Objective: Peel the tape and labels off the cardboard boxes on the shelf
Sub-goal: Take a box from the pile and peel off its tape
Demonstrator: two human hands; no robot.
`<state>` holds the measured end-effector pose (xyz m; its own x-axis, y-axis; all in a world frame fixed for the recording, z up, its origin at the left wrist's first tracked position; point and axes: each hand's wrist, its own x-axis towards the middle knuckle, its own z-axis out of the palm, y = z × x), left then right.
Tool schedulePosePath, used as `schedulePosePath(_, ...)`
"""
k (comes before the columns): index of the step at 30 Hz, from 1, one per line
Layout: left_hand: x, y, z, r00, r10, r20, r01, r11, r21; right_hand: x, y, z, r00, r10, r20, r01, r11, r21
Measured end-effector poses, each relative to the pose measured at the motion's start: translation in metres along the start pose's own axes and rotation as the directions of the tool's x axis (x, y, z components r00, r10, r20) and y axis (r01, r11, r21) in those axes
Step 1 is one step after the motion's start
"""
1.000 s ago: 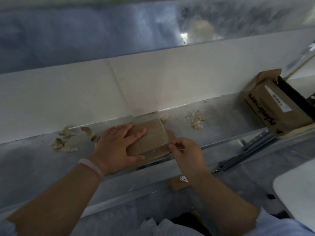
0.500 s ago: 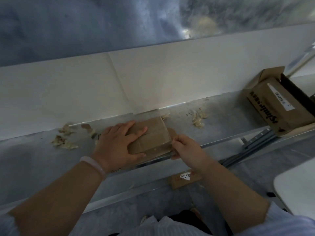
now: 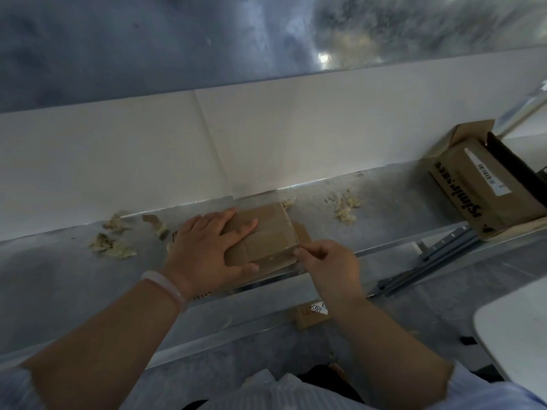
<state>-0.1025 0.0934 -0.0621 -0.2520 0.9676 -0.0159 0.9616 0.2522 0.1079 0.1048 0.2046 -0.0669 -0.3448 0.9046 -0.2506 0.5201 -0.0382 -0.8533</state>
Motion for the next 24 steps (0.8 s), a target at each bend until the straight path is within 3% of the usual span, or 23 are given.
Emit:
schedulePosePath(5, -0.001, 0.001, -0.002, 1.0, -0.003, 0.02, 0.003, 1.0, -0.004, -0.001, -0.002, 0.001, 0.992, -0.125, 0.035, 0.129, 0.983, -0.13)
schedulePosePath(8, -0.001, 0.0, -0.002, 0.999, -0.004, 0.037, 0.004, 1.0, 0.003, 0.005, -0.006, -0.002, 0.984, 0.057, 0.17, -0.074, 0.993, 0.096)
schedulePosePath(11, 0.0, -0.001, -0.002, 0.999, -0.003, 0.05, 0.003, 1.0, 0.002, 0.007, -0.012, -0.007, 0.928, 0.175, 0.328, -0.269, 0.925, 0.267)
schedulePosePath(16, 0.0, -0.001, -0.002, 0.999, -0.001, 0.046, 0.001, 1.0, -0.006, 0.011, -0.018, -0.016, 0.783, 0.261, 0.565, -0.568, 0.671, 0.477)
schedulePosePath(18, 0.0, -0.001, -0.002, 0.999, 0.001, 0.055, -0.001, 1.0, -0.004, 0.016, -0.019, -0.021, 0.752, 0.254, 0.608, -0.612, 0.612, 0.501)
schedulePosePath(20, -0.001, -0.001, -0.002, 0.998, 0.005, 0.063, -0.006, 1.0, 0.005, 0.02, -0.02, -0.025, 0.776, 0.237, 0.584, -0.578, 0.637, 0.51)
schedulePosePath(24, -0.001, 0.0, -0.004, 0.998, 0.015, 0.059, -0.014, 1.0, -0.019, 0.028, -0.022, -0.025, 0.895, 0.176, 0.409, -0.406, 0.698, 0.589)
